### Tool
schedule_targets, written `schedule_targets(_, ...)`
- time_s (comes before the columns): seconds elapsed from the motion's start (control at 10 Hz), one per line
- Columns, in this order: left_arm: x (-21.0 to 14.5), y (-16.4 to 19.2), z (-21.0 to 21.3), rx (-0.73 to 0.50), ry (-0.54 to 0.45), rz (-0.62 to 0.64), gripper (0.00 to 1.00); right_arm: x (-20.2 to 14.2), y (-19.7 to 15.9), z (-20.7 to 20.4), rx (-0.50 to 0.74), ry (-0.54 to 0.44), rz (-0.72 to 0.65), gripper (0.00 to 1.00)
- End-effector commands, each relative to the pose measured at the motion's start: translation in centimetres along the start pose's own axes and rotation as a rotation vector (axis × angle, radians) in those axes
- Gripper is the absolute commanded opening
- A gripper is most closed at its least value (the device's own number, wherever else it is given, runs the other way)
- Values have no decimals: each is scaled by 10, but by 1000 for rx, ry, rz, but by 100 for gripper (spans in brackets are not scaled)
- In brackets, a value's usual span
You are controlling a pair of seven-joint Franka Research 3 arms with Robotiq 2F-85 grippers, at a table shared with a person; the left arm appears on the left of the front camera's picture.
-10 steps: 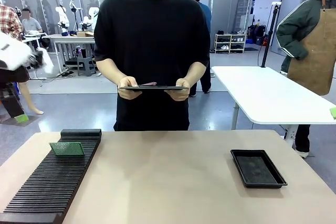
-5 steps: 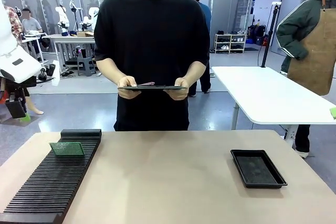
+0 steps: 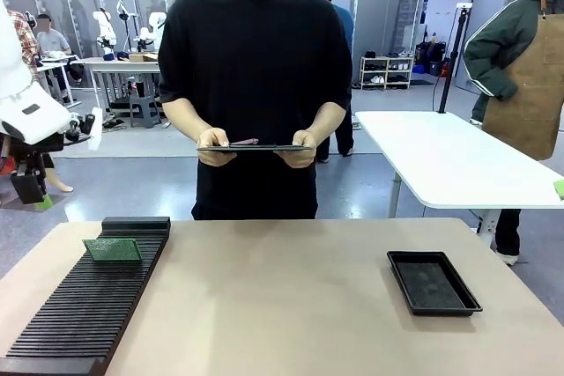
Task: Inspect the PCB.
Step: Pick up the Blank PCB and present it to the human.
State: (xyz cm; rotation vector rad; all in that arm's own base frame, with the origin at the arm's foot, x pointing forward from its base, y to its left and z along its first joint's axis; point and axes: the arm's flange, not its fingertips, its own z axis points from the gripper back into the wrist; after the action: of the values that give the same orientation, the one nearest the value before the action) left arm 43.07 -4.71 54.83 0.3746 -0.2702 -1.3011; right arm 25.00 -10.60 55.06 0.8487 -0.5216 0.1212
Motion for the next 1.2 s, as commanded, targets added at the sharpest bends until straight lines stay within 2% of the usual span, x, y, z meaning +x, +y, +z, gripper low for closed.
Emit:
schedule_targets(0.0, -12, 24, -44, -6, -70, -102, 100, 0, 0, -1, 10, -2, 18, 100)
schedule_targets(0.2, -19, 40, -87, -90, -127, -77, 100, 0, 0, -1, 10, -2, 18, 100)
schedule_targets(0.3, -22, 52, -113, -108, -201, -138, 100, 0, 0, -1, 10, -2, 18, 100)
schedule_targets(0.4, -24, 58, -132, -103, -154, -177, 100, 0, 0, -1, 10, -2, 18, 100)
schedule_targets(0.6, -25, 64, -163, -153, -140, -179, 100, 0, 0, -1, 10, -2, 18, 100)
schedule_targets(0.8, -24, 67, -190, -194, -221, -180, 100, 0, 0, -1, 10, -2, 18, 100)
schedule_targets(1.0, -21, 66, -211, -237, -229, -202, 100, 0, 0, -1, 10, -2, 18, 100)
schedule_targets(1.1, -15, 64, -225, -267, -201, -196, 100, 0, 0, -1, 10, -2, 18, 100)
